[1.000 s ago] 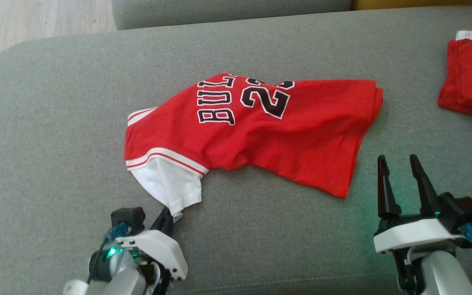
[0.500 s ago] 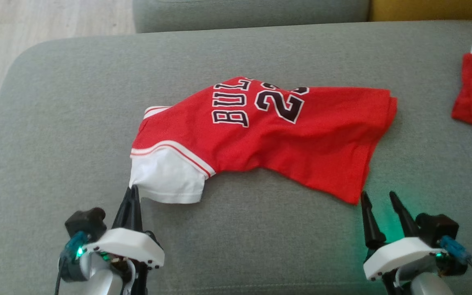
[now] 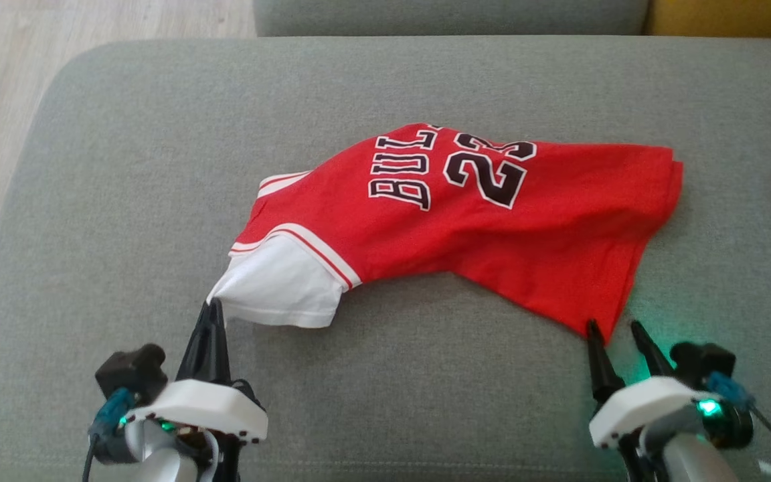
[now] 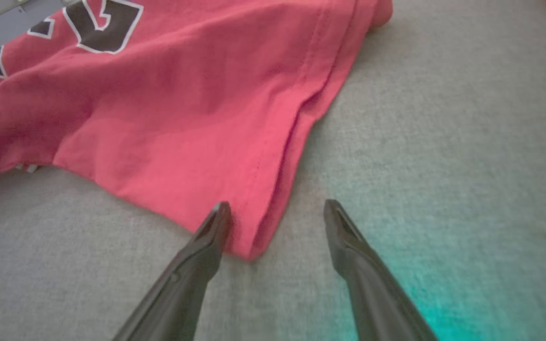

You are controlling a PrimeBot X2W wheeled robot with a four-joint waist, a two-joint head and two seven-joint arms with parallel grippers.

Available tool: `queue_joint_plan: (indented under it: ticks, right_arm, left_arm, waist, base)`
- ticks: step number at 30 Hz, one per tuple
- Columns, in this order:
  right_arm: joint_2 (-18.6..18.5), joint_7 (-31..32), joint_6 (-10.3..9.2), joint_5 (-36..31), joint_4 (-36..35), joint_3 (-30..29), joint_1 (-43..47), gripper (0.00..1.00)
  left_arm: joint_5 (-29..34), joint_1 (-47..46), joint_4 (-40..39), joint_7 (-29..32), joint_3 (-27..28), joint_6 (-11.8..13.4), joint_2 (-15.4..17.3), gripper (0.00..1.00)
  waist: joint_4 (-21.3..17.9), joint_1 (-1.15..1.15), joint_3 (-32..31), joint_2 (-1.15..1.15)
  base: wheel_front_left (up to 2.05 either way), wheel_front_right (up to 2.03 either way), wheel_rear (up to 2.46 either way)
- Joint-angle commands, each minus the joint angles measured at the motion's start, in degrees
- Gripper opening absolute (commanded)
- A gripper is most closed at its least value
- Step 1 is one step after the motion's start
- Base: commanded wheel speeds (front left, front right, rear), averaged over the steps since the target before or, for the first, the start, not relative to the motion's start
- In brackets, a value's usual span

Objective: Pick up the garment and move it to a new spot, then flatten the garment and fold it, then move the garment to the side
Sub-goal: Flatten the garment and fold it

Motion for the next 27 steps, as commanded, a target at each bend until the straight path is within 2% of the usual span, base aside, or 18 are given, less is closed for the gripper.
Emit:
queue_joint_plan:
  ticks: [1,5,6,7,9,10,15,19,27]
  right_arm:
    - [-0.2,-0.6,0.37,0.2,-0.4,1.8,-1.9,1.0]
    - [-0.2,-0.1,0.37,0.6,3.1,3.3,-3.5,1.0]
    - [-0.2,0.1,0.37,0.6,3.7,3.8,-3.7,0.64]
    - [-0.2,0.3,0.37,0.7,4.3,4.3,-3.9,0.47]
    - [-0.2,0.5,0.37,0.9,5.1,4.9,-4.2,0.26]
    - [-0.2,0.4,0.37,0.9,5.4,5.1,-4.4,0.0]
    - [-0.2,-1.4,0.37,1.5,3.8,4.9,-5.4,0.0]
    - [-0.2,-2.6,0.37,2.4,-1.1,4.8,-5.9,0.0]
    - [-0.2,-0.6,0.37,0.9,-22.8,2.3,-5.8,0.0]
  left_arm:
    - [0.1,-1.4,-2.1,-0.2,2.0,0.4,0.7,0.0]
    - [0.0,-1.7,-2.2,-0.2,1.7,0.5,0.6,0.0]
    - [0.0,-1.7,-2.2,-0.2,1.7,0.5,0.6,0.0]
    - [-0.1,-1.8,-2.2,-0.2,1.7,0.5,0.6,0.0]
    - [-0.1,-2.0,-2.4,-0.3,1.8,0.5,0.6,0.0]
    - [-0.1,-2.1,-2.5,-0.4,1.8,0.5,0.6,0.0]
    - [0.2,-3.2,-3.4,-0.7,2.2,0.1,0.9,0.0]
    - [0.7,-4.5,-5.3,-0.9,2.6,-0.3,1.4,0.0]
    - [2.9,-9.8,-16.0,-0.5,4.1,-1.0,5.0,0.0]
  waist:
    - [0.2,0.0,0.2,0.0]
    - [0.5,0.0,0.4,0.0]
    - [0.5,0.0,0.5,0.0]
    - [0.5,0.0,0.5,0.0]
    - [0.4,0.0,0.4,0.0]
    - [0.3,0.0,0.3,0.0]
    - [-0.9,0.0,-0.8,0.0]
    - [-2.3,0.0,-2.5,0.0]
    - [-4.5,0.0,-7.2,0.0]
  base:
    - [0.0,0.0,0.0]
    - [0.0,0.0,0.0]
    - [0.0,0.0,0.0]
    - [0.0,0.0,0.0]
    - [0.0,0.0,0.0]
    - [0.0,0.0,0.0]
    - [0.0,0.0,0.0]
    - [0.0,0.0,0.0]
    - [0.0,0.0,0.0]
